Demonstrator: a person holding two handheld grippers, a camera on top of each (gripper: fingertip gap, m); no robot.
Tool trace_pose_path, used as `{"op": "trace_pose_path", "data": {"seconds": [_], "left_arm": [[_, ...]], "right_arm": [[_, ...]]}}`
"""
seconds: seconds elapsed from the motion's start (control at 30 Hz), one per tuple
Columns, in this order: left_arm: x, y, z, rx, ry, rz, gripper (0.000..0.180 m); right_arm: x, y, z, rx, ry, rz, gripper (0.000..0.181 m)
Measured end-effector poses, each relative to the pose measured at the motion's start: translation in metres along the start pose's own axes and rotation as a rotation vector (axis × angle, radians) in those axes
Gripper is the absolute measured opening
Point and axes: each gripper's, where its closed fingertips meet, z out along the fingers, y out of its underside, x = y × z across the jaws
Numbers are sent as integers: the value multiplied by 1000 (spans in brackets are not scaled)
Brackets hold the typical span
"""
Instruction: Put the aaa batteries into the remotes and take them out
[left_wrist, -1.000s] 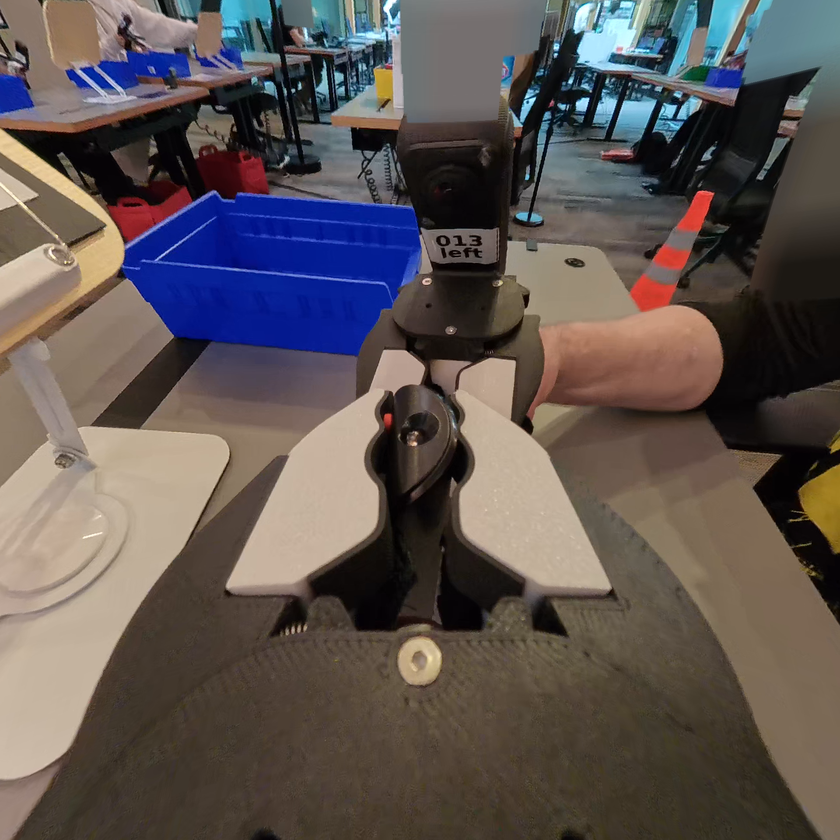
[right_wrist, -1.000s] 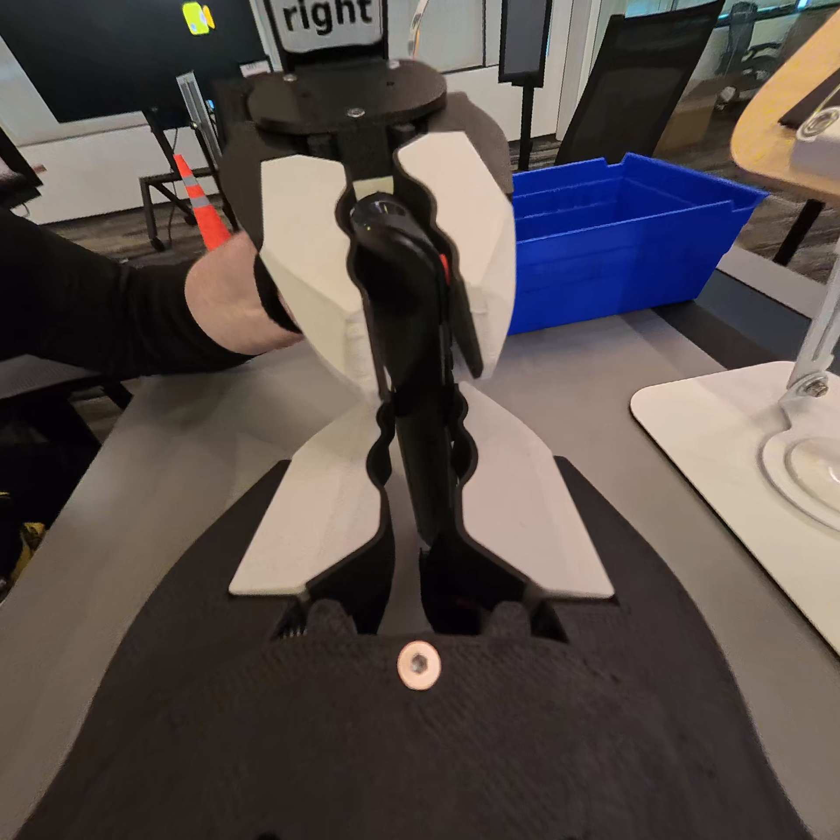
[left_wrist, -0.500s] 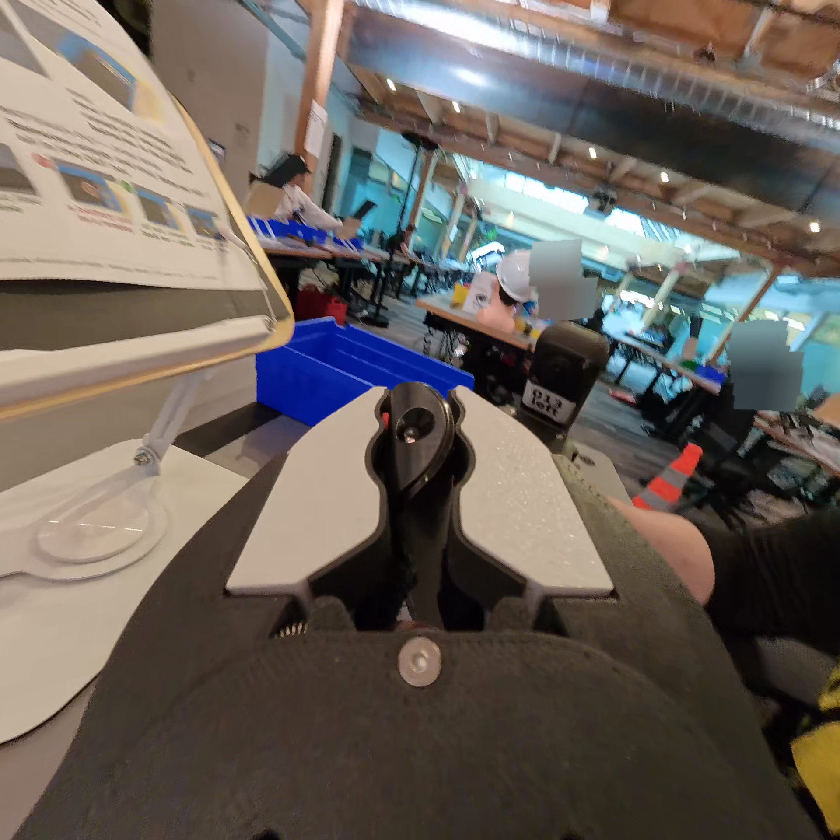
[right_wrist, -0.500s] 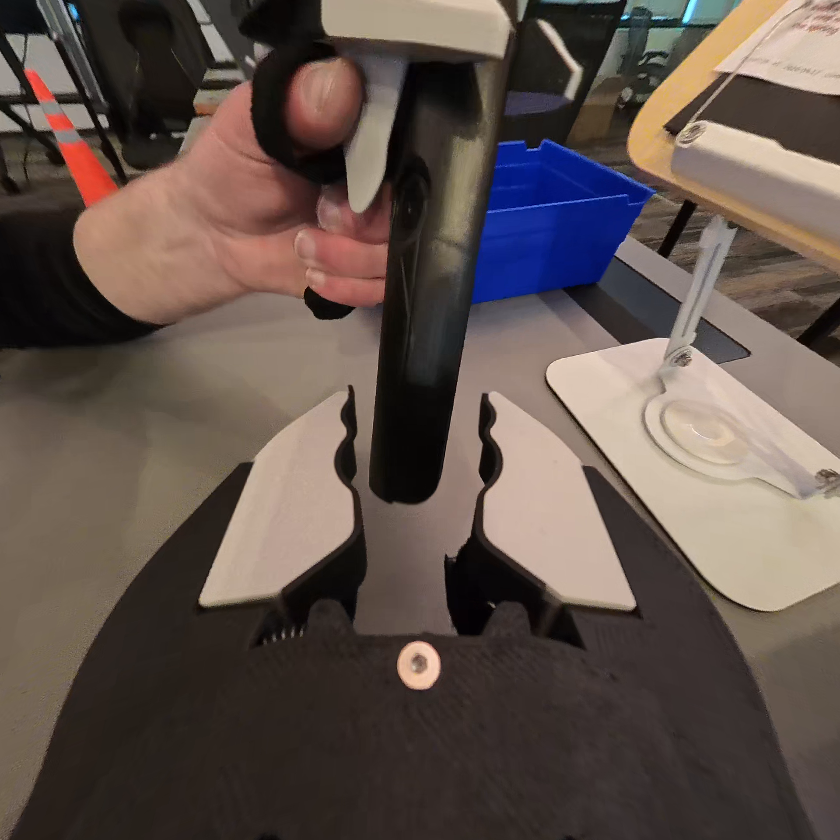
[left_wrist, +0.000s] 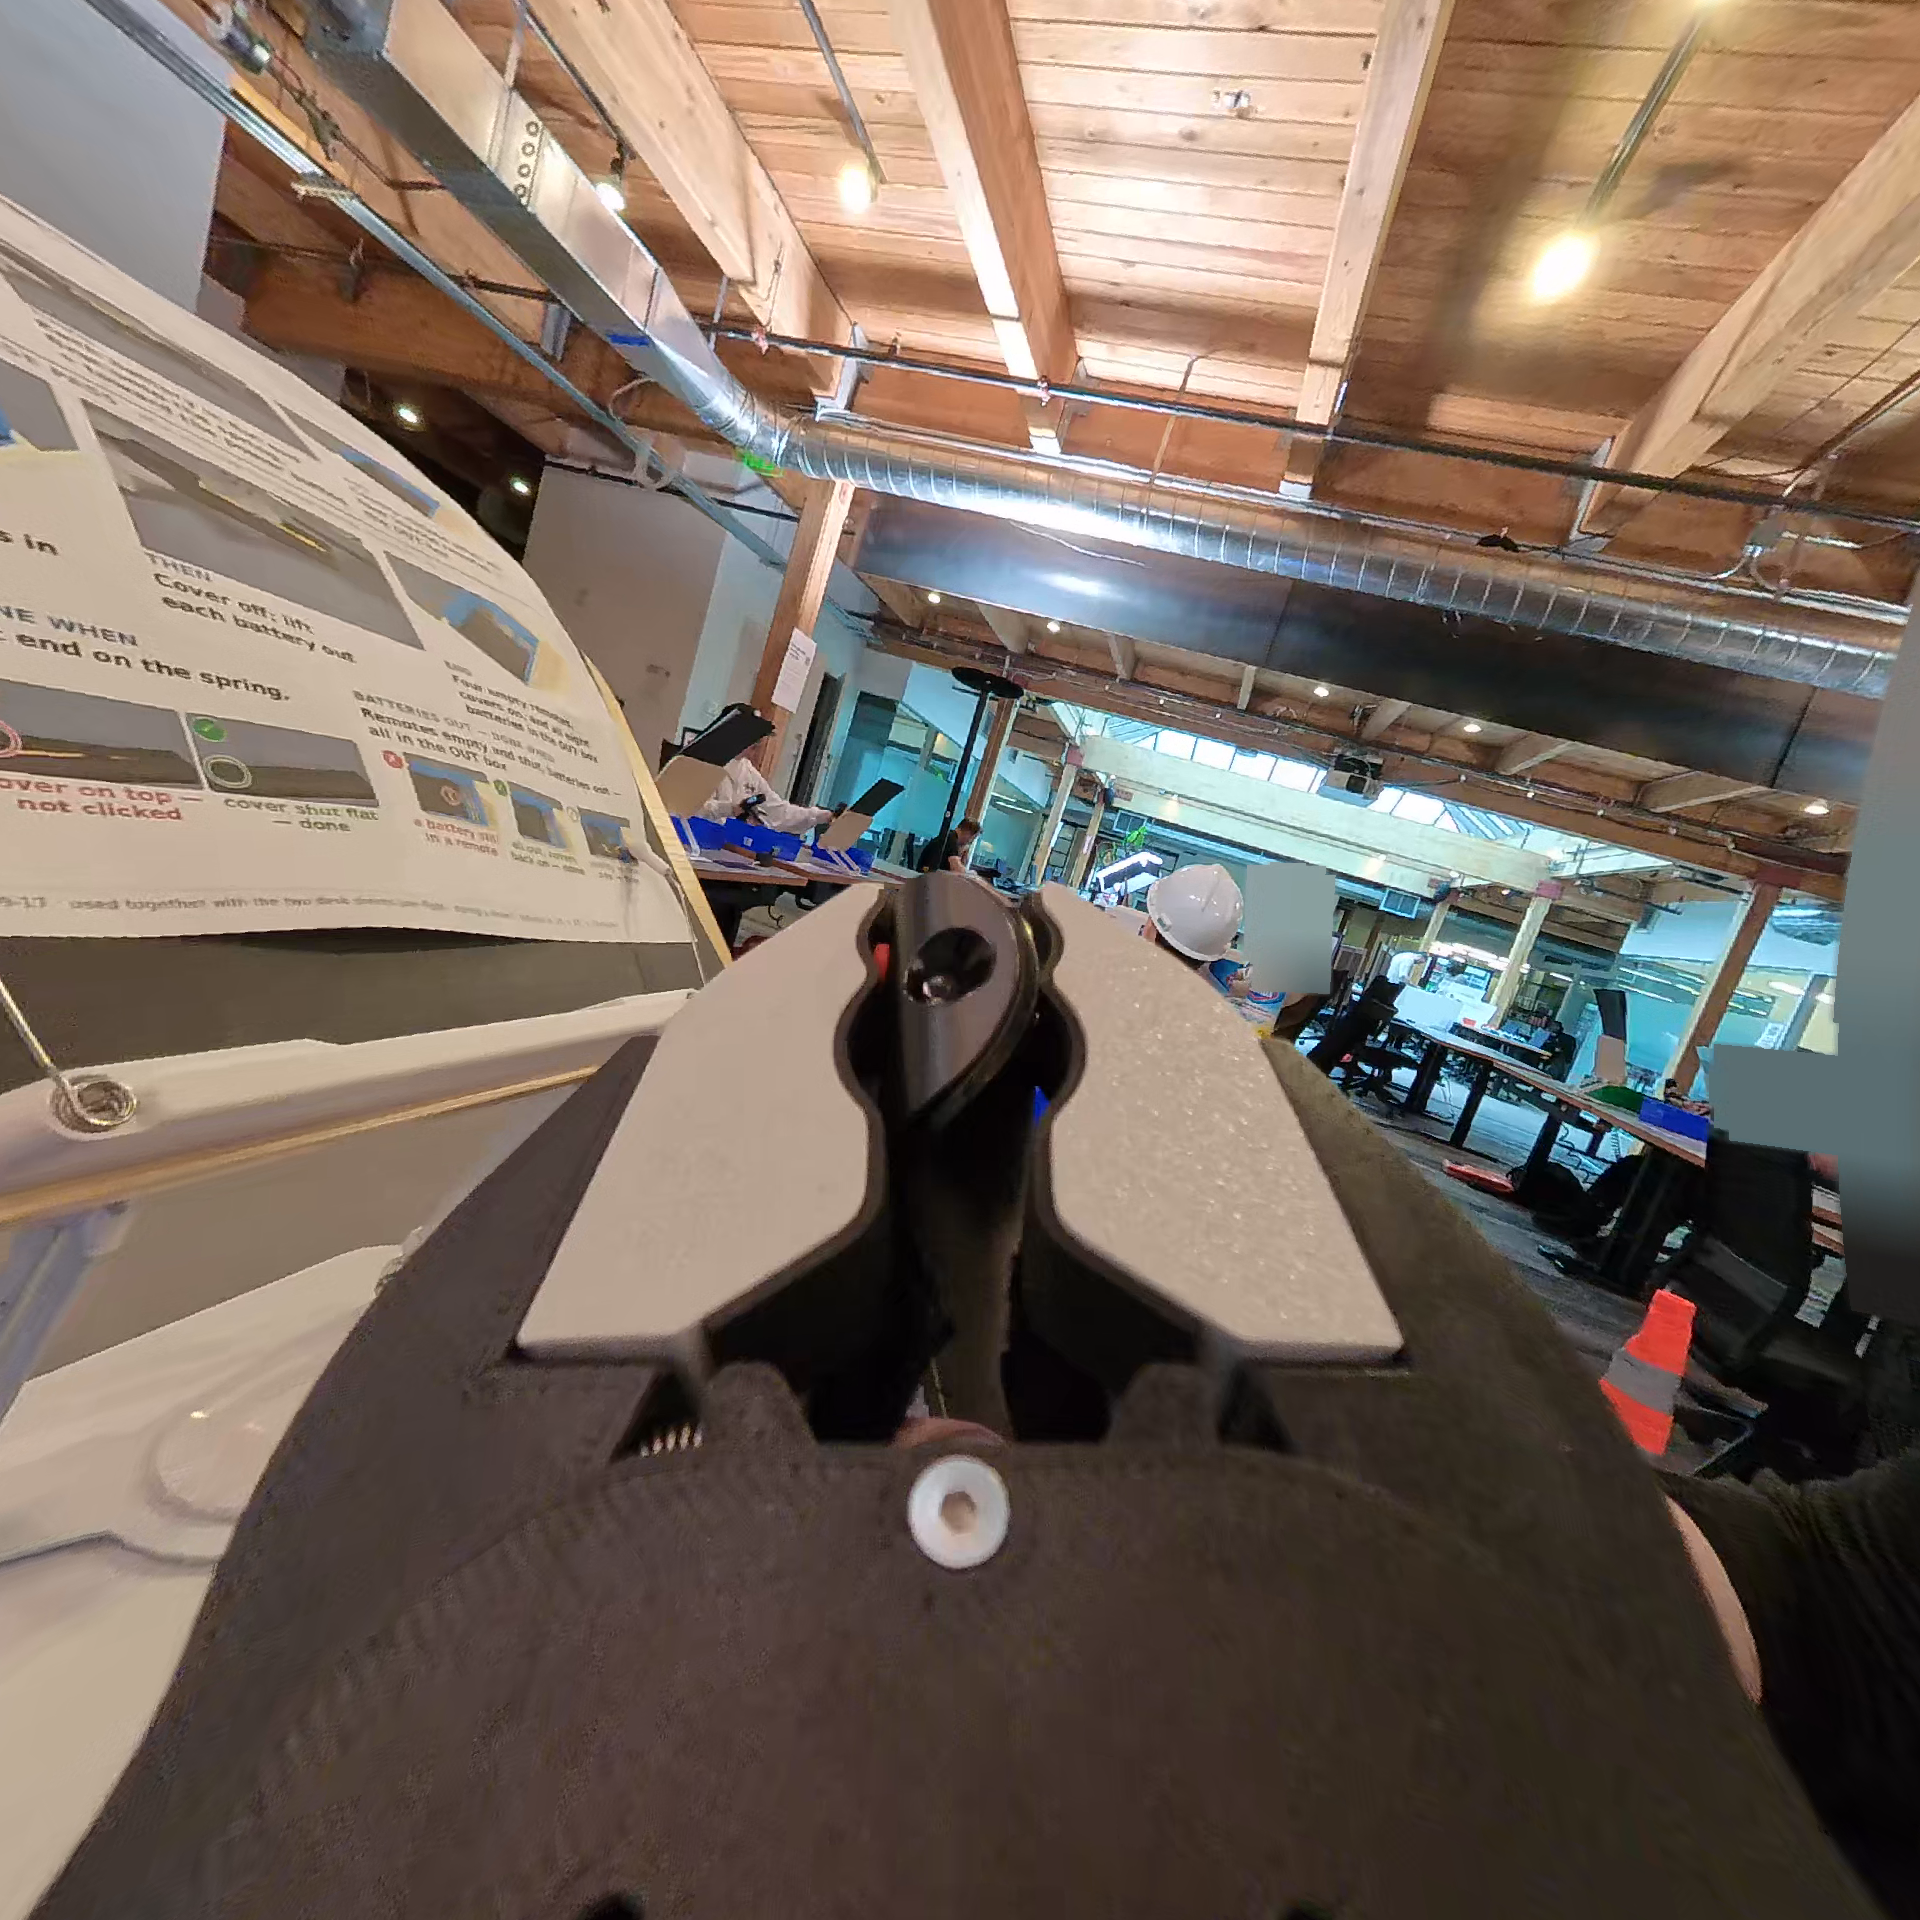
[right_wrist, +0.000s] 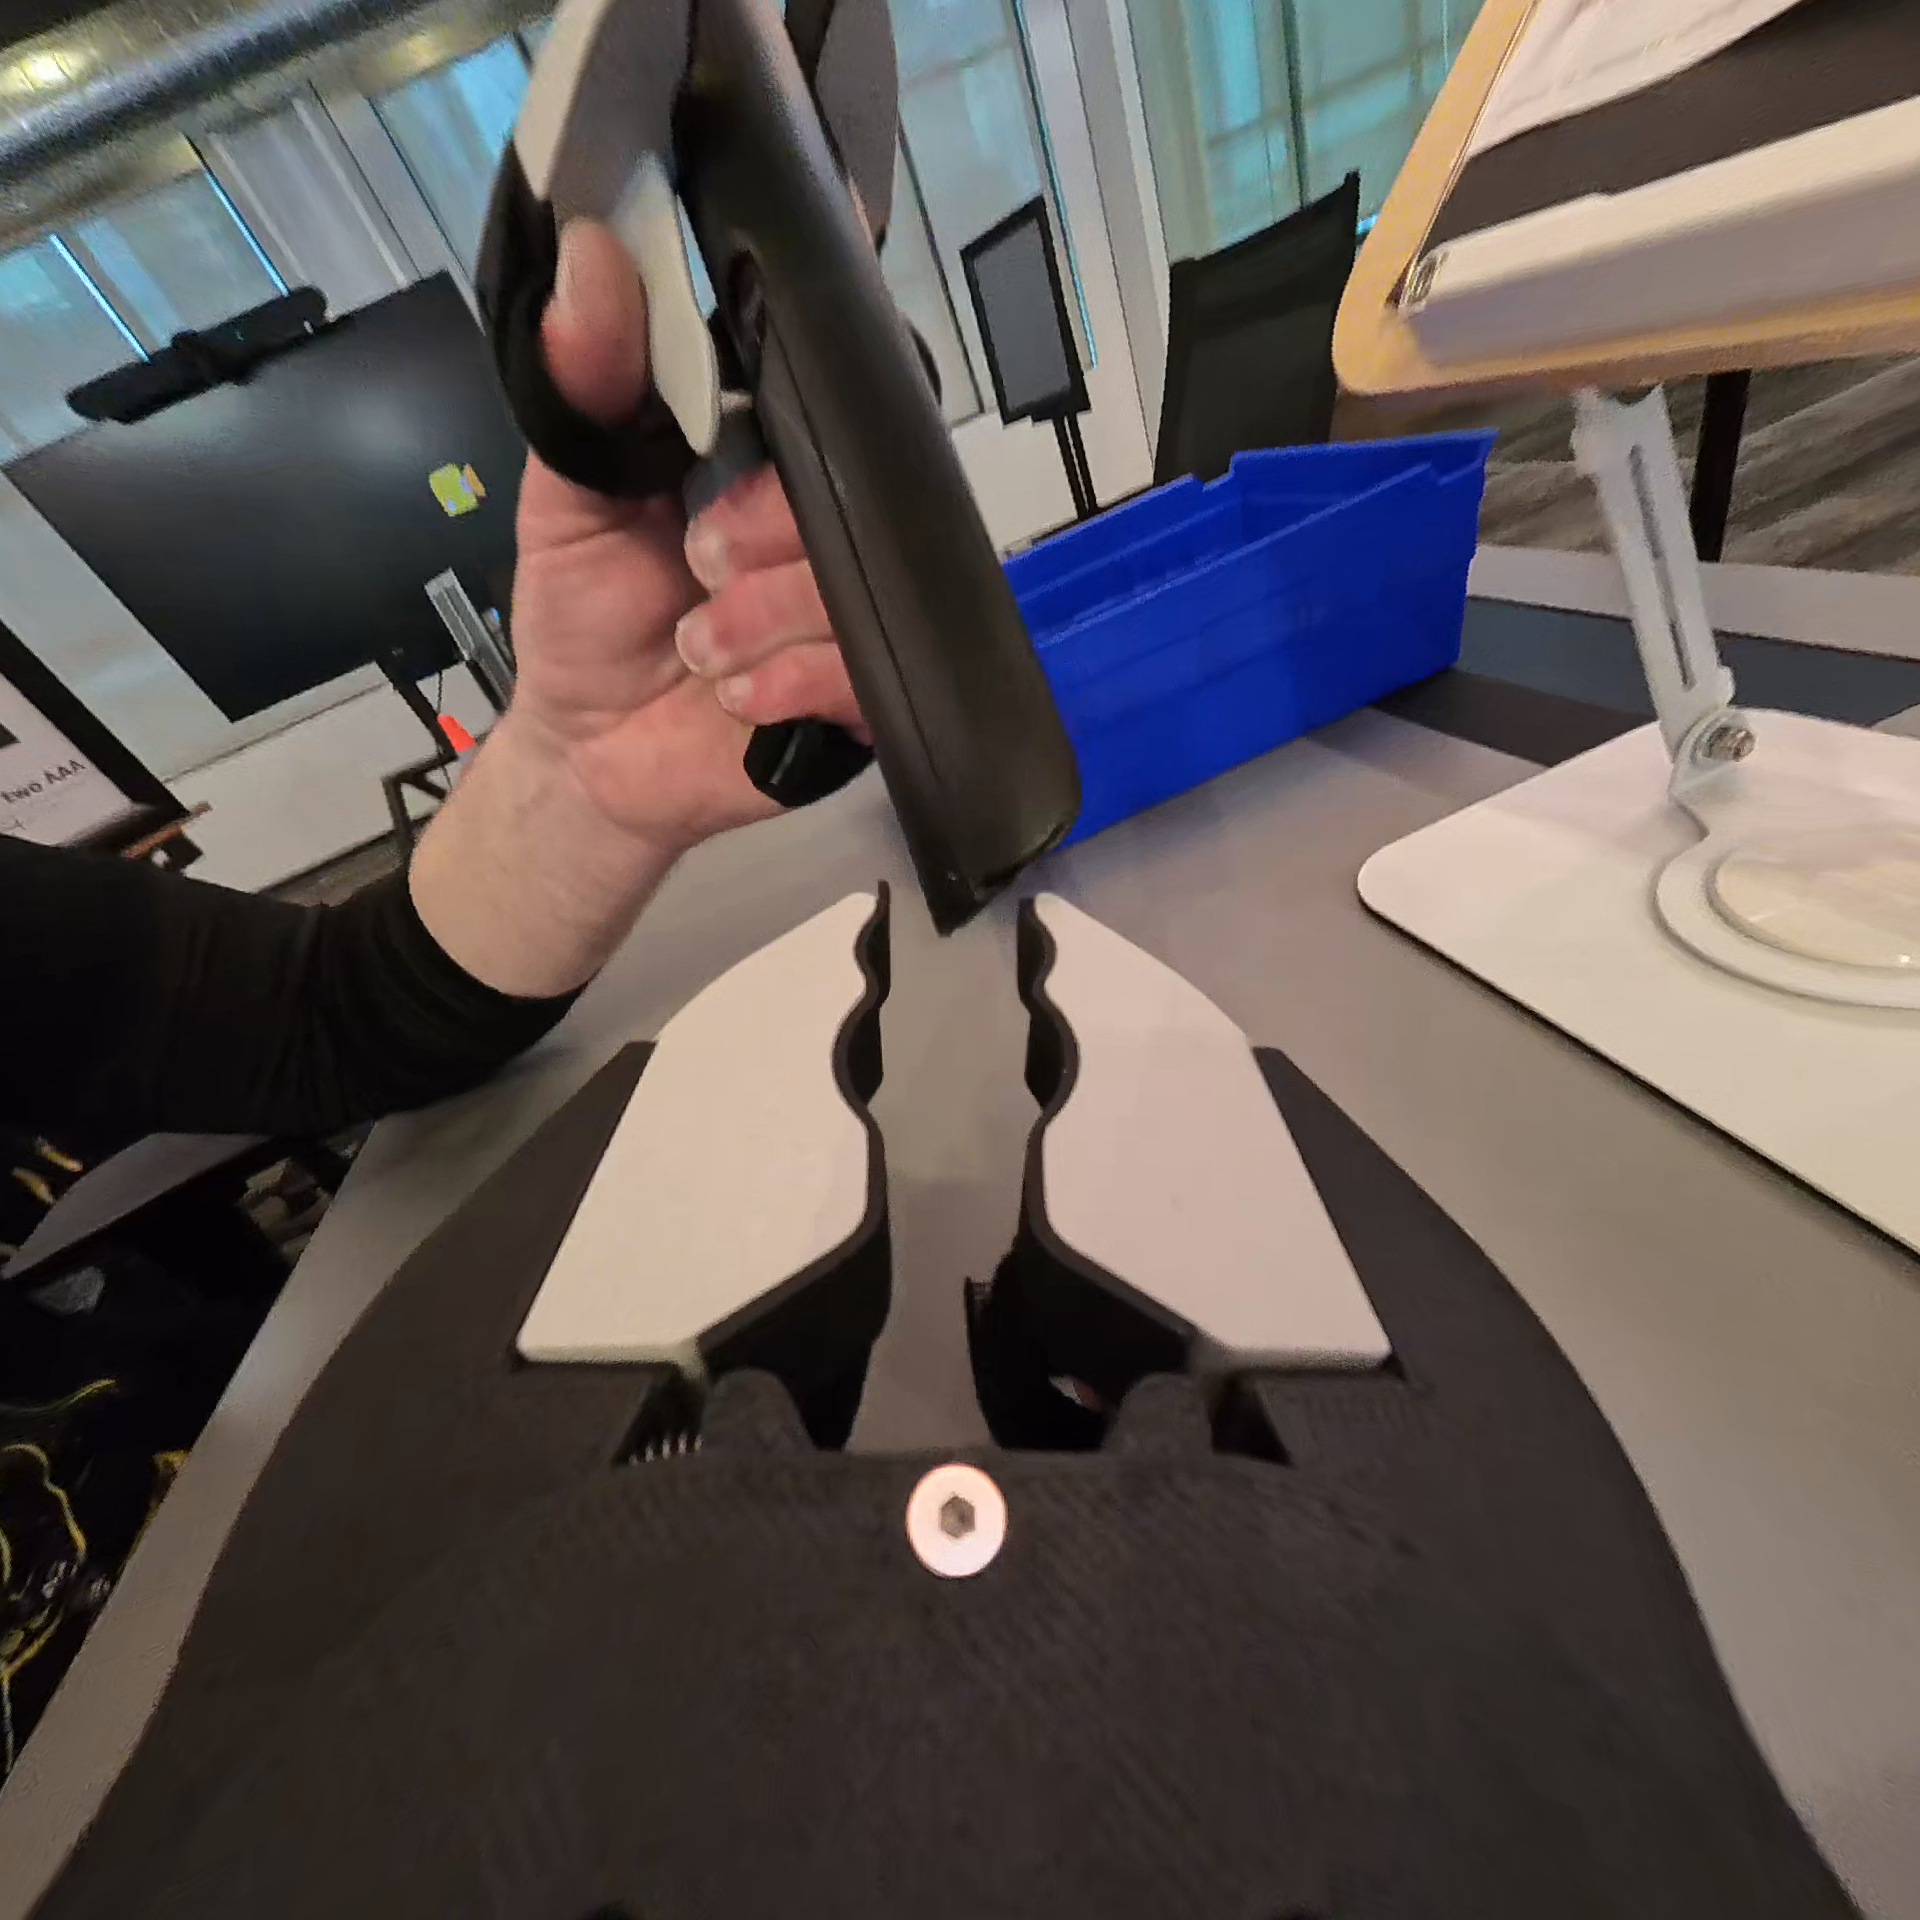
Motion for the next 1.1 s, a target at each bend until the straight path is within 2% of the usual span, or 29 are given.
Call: {"op": "trace_pose_path", "data": {"seconds": [0.3,0.73,0.93,1.0,1.1], "left_arm": [[4,-10,1,41,-17,36,24],[14,-17,1,58,35,24,24],[19,-20,2,61,38,50,24],[19,-19,2,60,35,57,24],[18,-19,2,60,26,52,24]], "right_arm": [[-7,-7,-4,48,-42,-11,2],[-13,-24,-14,204,-170,101,4],[-15,-26,-15,197,-165,96,2],[-15,-20,-11,129,-132,58,1],[-15,-18,-11,116,-139,49,1]]}}
